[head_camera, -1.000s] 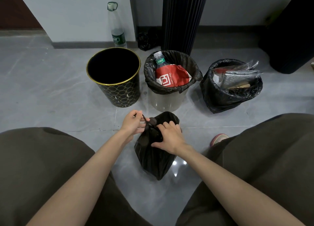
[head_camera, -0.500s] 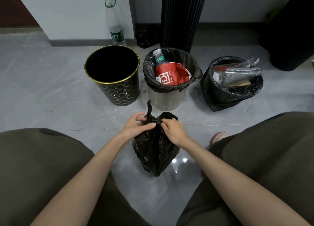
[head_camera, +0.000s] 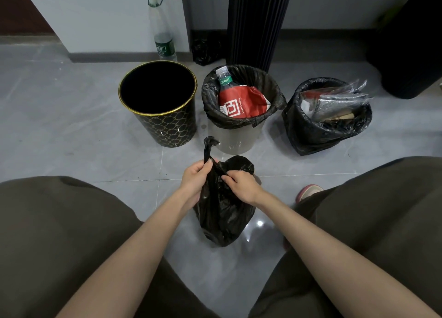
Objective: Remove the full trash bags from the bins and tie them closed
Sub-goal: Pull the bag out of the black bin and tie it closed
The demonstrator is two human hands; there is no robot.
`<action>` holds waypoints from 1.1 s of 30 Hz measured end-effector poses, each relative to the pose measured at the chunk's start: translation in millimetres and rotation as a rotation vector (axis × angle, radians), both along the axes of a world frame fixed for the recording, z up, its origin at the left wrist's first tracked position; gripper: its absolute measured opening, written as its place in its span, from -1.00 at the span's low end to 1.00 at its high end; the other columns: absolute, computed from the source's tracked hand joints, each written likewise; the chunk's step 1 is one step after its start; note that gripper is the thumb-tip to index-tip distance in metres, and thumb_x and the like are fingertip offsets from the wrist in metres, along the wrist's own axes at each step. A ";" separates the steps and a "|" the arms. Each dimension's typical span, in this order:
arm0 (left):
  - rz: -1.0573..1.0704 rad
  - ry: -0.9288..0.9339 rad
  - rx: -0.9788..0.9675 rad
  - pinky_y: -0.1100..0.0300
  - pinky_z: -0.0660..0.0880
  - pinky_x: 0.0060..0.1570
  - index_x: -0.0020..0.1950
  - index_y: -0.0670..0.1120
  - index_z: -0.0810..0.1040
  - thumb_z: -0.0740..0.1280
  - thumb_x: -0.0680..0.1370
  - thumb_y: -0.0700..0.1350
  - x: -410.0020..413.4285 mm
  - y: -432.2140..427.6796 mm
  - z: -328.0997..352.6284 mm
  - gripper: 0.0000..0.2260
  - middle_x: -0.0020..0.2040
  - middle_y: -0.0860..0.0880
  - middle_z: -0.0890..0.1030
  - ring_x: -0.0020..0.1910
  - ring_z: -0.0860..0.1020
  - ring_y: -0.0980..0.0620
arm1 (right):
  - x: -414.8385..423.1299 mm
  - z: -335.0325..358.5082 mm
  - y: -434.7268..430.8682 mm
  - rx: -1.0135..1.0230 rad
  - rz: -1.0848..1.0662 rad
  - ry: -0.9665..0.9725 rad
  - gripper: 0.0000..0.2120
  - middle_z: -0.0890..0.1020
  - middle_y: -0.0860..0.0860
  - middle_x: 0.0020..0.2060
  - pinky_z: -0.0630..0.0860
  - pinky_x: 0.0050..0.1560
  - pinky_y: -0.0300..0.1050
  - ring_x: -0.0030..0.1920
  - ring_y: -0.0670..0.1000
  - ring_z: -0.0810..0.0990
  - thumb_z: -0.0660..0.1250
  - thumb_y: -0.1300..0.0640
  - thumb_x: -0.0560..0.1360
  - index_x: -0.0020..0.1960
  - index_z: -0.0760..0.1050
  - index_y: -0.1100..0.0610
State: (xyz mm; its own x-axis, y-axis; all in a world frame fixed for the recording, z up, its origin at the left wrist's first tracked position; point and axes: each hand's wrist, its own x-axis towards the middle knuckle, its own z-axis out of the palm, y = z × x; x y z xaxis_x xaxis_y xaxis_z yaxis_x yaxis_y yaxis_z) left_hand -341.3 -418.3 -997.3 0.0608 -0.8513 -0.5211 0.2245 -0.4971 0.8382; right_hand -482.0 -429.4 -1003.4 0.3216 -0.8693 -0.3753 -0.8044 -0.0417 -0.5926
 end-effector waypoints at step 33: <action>-0.548 -0.897 -0.329 0.18 0.29 -0.22 -0.33 0.11 0.29 0.10 0.63 -0.06 -8.0 1.2 -10.3 -0.68 -0.38 0.13 0.44 -0.31 0.44 0.08 | -20.8 31.2 -7.2 0.313 -0.287 -0.574 -0.69 0.55 -0.20 -0.55 0.34 -0.42 -0.51 -0.49 -0.31 0.48 0.14 0.33 0.53 -0.28 0.49 0.06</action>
State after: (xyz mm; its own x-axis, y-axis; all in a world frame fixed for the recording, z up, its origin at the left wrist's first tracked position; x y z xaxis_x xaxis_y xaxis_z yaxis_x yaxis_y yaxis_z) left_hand -349.3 -417.1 -1007.6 -0.1244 -0.9678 -0.2188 -0.7148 -0.0656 0.6963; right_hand -502.8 -436.6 -972.3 0.3173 -0.8284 -0.4615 -0.3159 0.3666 -0.8751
